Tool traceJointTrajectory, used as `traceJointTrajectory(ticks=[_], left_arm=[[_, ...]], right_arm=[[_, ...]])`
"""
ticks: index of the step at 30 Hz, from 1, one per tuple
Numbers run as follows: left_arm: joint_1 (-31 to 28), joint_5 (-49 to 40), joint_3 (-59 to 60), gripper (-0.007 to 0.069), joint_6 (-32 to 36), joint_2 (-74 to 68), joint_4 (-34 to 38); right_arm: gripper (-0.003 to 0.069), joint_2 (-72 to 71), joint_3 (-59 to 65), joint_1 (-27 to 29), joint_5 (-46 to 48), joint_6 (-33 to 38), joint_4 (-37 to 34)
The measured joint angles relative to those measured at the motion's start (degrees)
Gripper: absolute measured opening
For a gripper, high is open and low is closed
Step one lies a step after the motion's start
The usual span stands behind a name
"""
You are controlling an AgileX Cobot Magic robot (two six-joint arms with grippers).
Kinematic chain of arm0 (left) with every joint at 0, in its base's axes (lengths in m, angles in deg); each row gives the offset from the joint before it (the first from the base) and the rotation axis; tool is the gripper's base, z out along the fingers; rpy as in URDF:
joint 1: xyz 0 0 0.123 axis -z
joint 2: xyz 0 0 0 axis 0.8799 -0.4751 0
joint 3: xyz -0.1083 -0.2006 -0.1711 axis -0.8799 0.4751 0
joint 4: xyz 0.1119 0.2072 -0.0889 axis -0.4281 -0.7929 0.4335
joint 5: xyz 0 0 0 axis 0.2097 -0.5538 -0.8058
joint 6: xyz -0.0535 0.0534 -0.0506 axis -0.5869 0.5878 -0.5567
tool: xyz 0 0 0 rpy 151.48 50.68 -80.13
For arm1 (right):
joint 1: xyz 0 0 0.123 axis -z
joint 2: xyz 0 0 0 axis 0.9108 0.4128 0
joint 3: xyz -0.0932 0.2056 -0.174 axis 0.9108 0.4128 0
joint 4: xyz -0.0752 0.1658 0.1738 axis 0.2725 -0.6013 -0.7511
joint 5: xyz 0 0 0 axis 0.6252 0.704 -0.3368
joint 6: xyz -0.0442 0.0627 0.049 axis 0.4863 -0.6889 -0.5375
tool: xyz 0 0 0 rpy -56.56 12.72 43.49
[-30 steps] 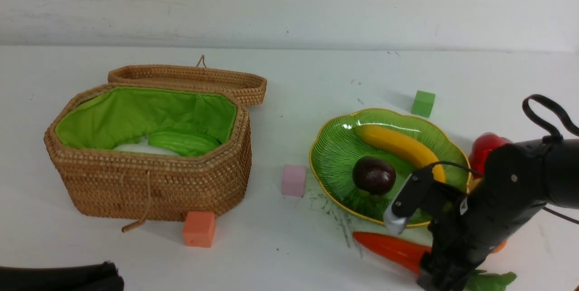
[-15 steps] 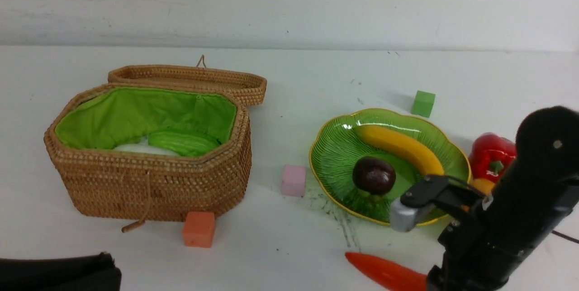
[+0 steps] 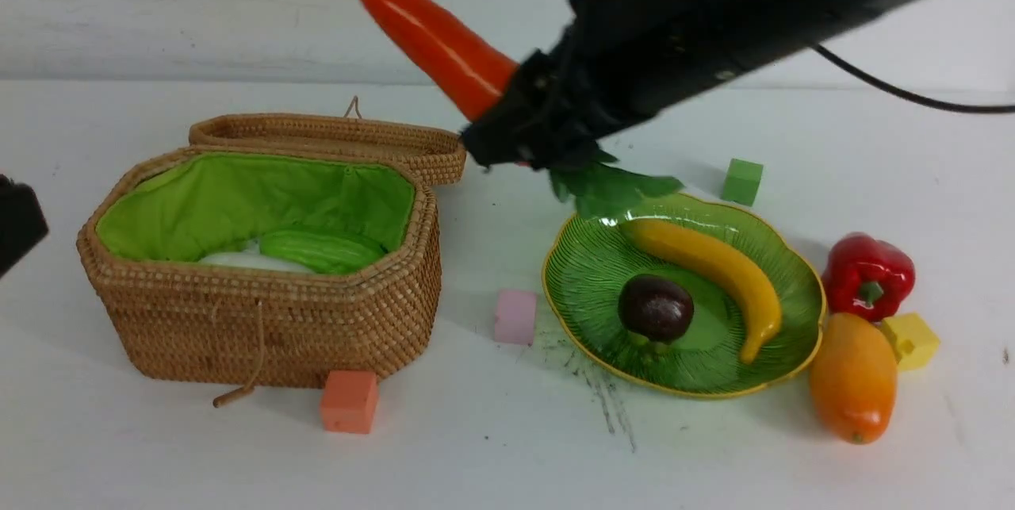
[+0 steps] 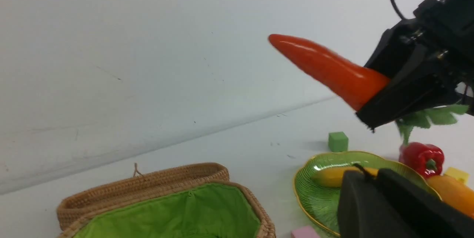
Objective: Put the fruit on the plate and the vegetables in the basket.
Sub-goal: Use the right arm to grab a carrot and put it into the left basket, then use the right arm to grab a mango and put it into the right plate
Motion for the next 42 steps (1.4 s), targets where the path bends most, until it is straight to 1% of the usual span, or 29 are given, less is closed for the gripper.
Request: traceJointTrajectory(ticks=[5, 10, 13, 16, 18, 20, 22, 25, 27, 28, 29, 30, 31, 33, 34, 36, 38, 40, 42], left_arm=[[0.0, 0.6, 0.0, 0.0040, -0.6, 0.0, -0.9], [0.0, 0.6, 0.0, 0.0046, -0.6, 0.0, -0.9], [0.0, 0.4, 0.0, 0.0047, -0.6, 0.0, -0.9], [0.0, -0.8, 0.0, 0.0049, -0.6, 0.0, -0.9], [0.0, -1.4, 0.0, 0.0049, -0.7, 0.0, -1.1], [0.0, -2.6, 0.0, 0.0049, -0.7, 0.0, -1.1], [0.0, -3.0, 0.0, 0.0050, -0.7, 0.0, -1.1], [0.0, -4.2, 0.0, 0.0050, -0.7, 0.0, -1.1], [0.0, -6.1, 0.0, 0.0051, -0.7, 0.0, -1.1], [0.0, -7.3, 0.0, 0.0052, -0.7, 0.0, -1.1], [0.0, -8.2, 0.0, 0.0052, -0.7, 0.0, -1.1], [0.0, -10.3, 0.0, 0.0052, -0.7, 0.0, -0.9], [0.0, -11.2, 0.0, 0.0052, -0.7, 0.0, -0.8], [0.0, -14.2, 0.0, 0.0053, -0.7, 0.0, -0.6], [0.0, -15.8, 0.0, 0.0053, -0.7, 0.0, -0.4], [0.0, -18.9, 0.0, 0.0053, -0.7, 0.0, 0.6], [0.0, -21.1, 0.0, 0.0053, -0.7, 0.0, 2.3], [0.0, -22.7, 0.0, 0.0053, -0.7, 0.0, 4.1], [0.0, -23.7, 0.0, 0.0053, -0.2, 0.0, 5.6]], right_arm=[[0.0389, 12.7, -13.6, -3.7, -2.6, 4.0, 0.0], [0.0389, 21.4, -20.0, -4.9, -7.3, 7.6, 0.0], [0.0412, 24.4, -20.8, -5.0, -11.3, 8.3, 0.0], [0.0519, 26.3, -20.8, -5.0, -12.9, 8.3, 0.1], [0.0577, 26.5, -20.8, -5.0, -12.8, 8.3, 0.0], [0.0656, 26.3, -21.0, -5.0, -11.4, 8.3, -0.2], [0.0676, 25.5, -21.1, -5.0, -9.6, 8.3, -0.1], [0.0668, 23.2, -21.1, -5.0, -5.2, 7.8, 0.5], [0.0628, 20.3, -21.1, -5.0, -0.4, 5.0, 2.7], [0.0589, 18.5, -21.1, -5.0, 3.2, 2.6, 4.4], [0.0564, 17.3, -21.1, -5.0, 5.2, 0.8, 5.7], [0.0509, 14.4, -21.2, -5.0, 9.3, -3.9, 9.5], [0.0466, 13.1, -21.3, -5.0, 12.1, -6.0, 11.3], [0.0356, 9.8, -21.4, -5.0, 18.0, -12.2, 17.4], [0.0288, 8.3, -21.4, -5.0, 19.9, -15.3, 20.9], [0.0153, 6.0, -21.1, -4.9, 21.5, -21.2, 27.7], [0.0028, 4.2, -19.7, -4.3, 21.8, -26.9, 32.9], [-0.0010, 2.5, -17.4, -2.9, 21.8, -31.3, 35.0], [-0.0016, -0.4, -12.8, -0.4, 21.8, -34.5, 35.6]])
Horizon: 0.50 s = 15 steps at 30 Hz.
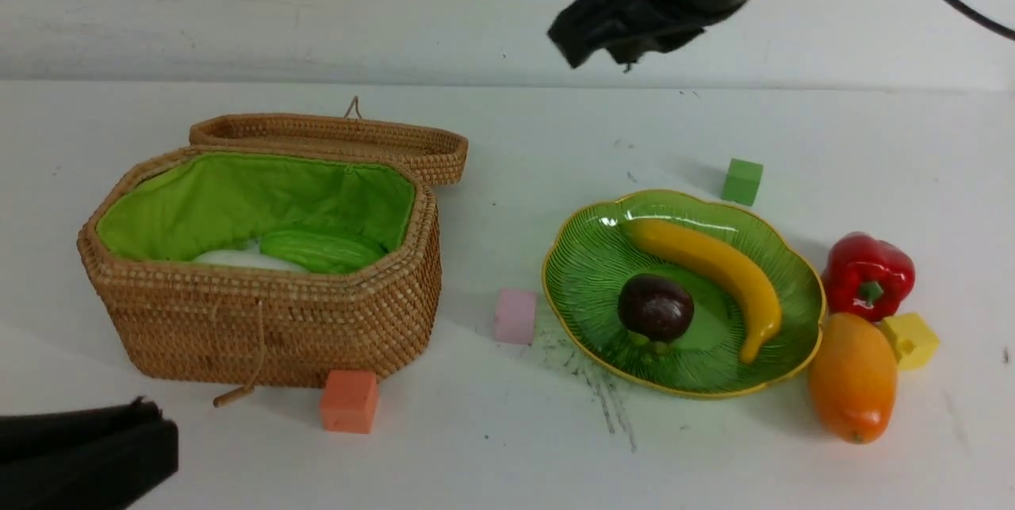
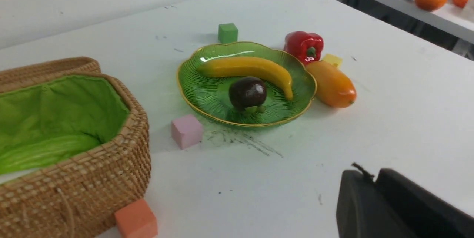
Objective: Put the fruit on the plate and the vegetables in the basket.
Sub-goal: Use the right arm to grab a mango and put it into the right plate
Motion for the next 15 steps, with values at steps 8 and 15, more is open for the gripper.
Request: traceJointTrajectory(ticks=[8, 15], left_arm=[[0.0, -1.9, 0.0, 0.0057, 4.0, 0.0, 2.0], [0.0, -1.8, 0.0, 0.0057, 4.5, 0.0, 3.2]], right_arm=[[-0.0001, -13.5, 29.7, 19.5, -0.2, -9.8, -0.5], [0.0168, -13.5, 48.4, 33.4, -10.4, -16.0, -13.6]])
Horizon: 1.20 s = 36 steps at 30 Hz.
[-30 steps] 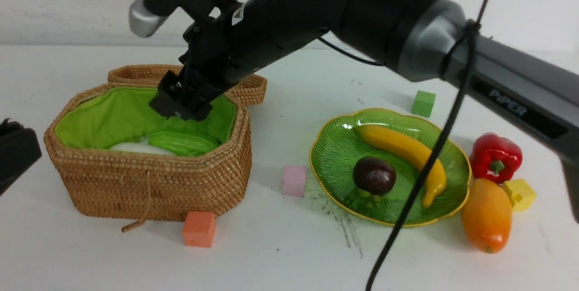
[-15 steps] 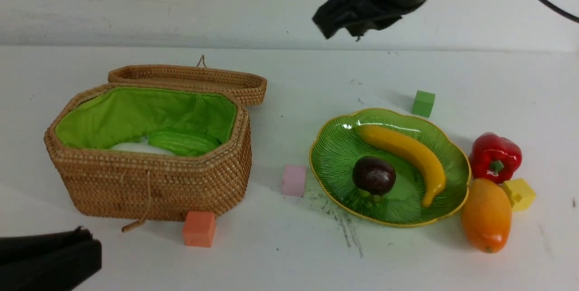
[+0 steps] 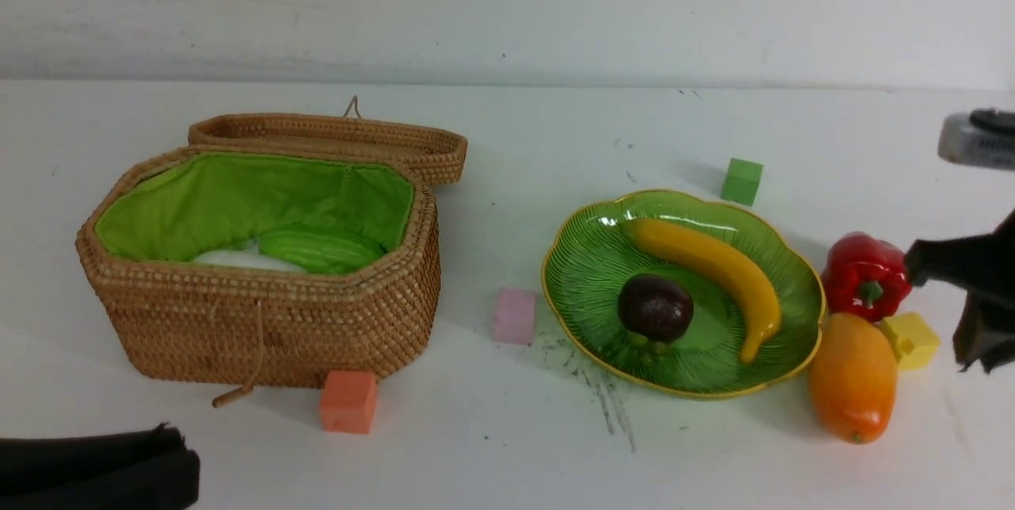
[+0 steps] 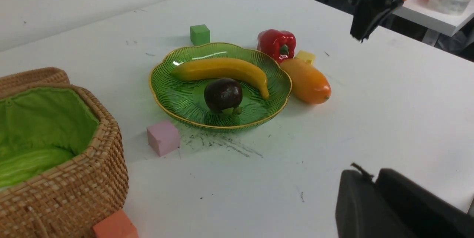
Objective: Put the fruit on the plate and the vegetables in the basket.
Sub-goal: Use the right arm to grab a mango and put it into the right plate
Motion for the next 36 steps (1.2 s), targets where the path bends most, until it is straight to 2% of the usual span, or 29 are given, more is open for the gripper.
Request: traceJointTrajectory(ticks=[2, 8, 11, 14, 23, 36], left_arm=[[0.0, 0.2, 0.0, 0.0057, 0.0, 0.0, 0.1], [0.0, 0.7, 0.0, 0.0057, 0.1, 0.0, 0.1], [0.0, 0.8, 0.0, 0.0059, 0.1, 0.0, 0.1], [0.0, 0.8, 0.0, 0.0059, 0.1, 0.0, 0.1], [0.0, 0.8, 0.0, 0.0059, 0.1, 0.0, 0.2], [0.0, 0.2, 0.0, 0.0060, 0.1, 0.0, 0.2]], right_arm=[[0.0288, 1.8, 2.0, 1.1, -5.0, -0.1, -2.9], [0.0568, 8.6, 2.4, 1.5, -16.8, 0.3, -5.1], [0.0633, 11.8, 2.4, 1.6, -20.2, 0.2, -5.3], [0.0636, 13.7, 2.5, 1.6, -21.4, 0.1, -5.4], [0.0547, 16.5, 2.5, 1.7, -23.1, -1.0, -5.3], [0.0546, 17.2, 1.6, 1.7, -18.8, -1.2, -4.3]])
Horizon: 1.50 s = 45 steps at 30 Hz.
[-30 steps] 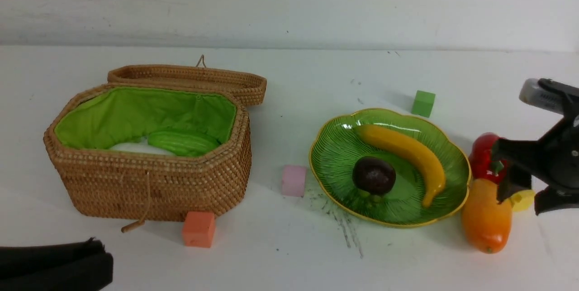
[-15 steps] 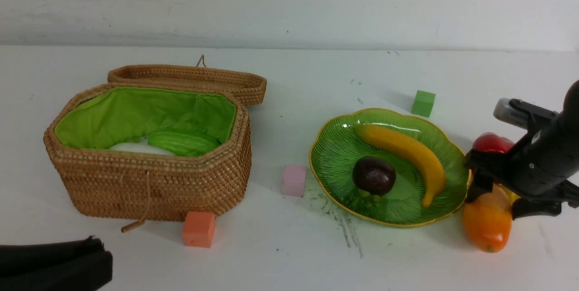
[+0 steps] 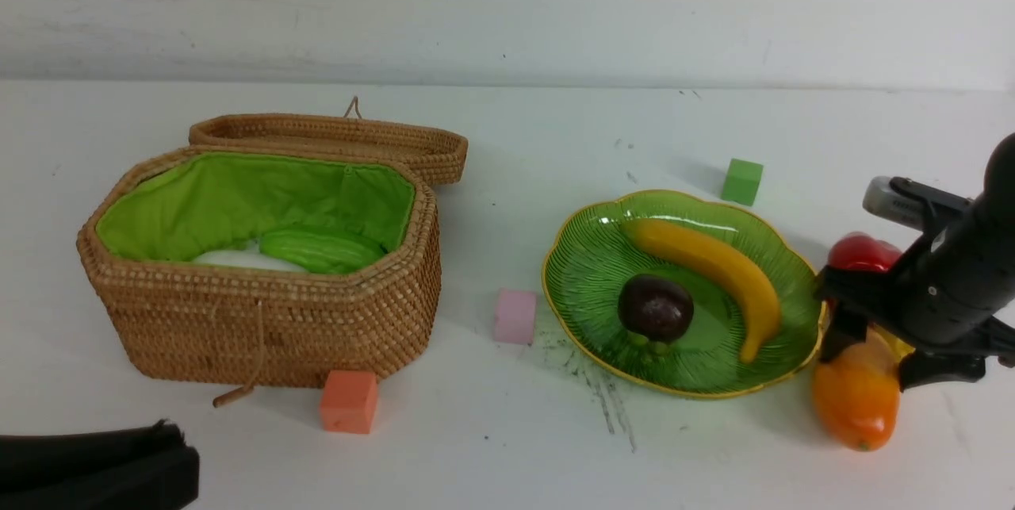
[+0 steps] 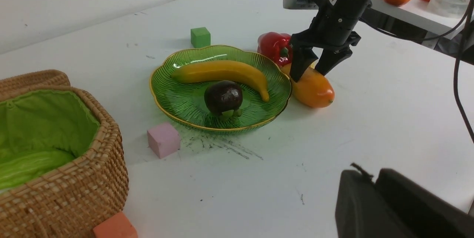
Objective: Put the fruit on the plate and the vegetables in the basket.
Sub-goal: Use the right arm to grab a mango and put it into the right plate
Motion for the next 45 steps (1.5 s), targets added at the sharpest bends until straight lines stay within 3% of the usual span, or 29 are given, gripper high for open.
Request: traceJointTrajectory(ticks=[10, 17, 24, 33, 40, 45], left_arm=[[0.0, -0.7, 0.0, 0.0064, 0.0, 0.0, 0.0], [0.0, -0.7, 0.0, 0.0064, 0.0, 0.0, 0.0], [0.0, -0.7, 0.0, 0.0062, 0.0, 0.0, 0.0], [0.0, 2.5, 0.0, 0.0062, 0.0, 0.0, 0.0], [0.0, 15.5, 0.0, 0.0062, 0.0, 0.0, 0.3], [0.0, 19.5, 0.0, 0.0062, 0.0, 0.0, 0.5]], right_arm=[[0.0619, 1.5, 0.4, 0.0, 5.5, -0.1, 1.1], [0.0575, 3.5, 0.4, 0.0, 5.3, 1.0, 1.3], [0.0566, 3.2, 0.4, 0.0, 6.1, 7.4, 1.3], [0.0566, -7.7, -6.1, -0.3, 17.2, 10.3, -0.6], [0.0566, -8.9, -16.9, -7.4, 10.1, 19.5, -7.0], [0.0566, -2.4, -19.6, -10.8, 2.2, 20.9, -8.0]])
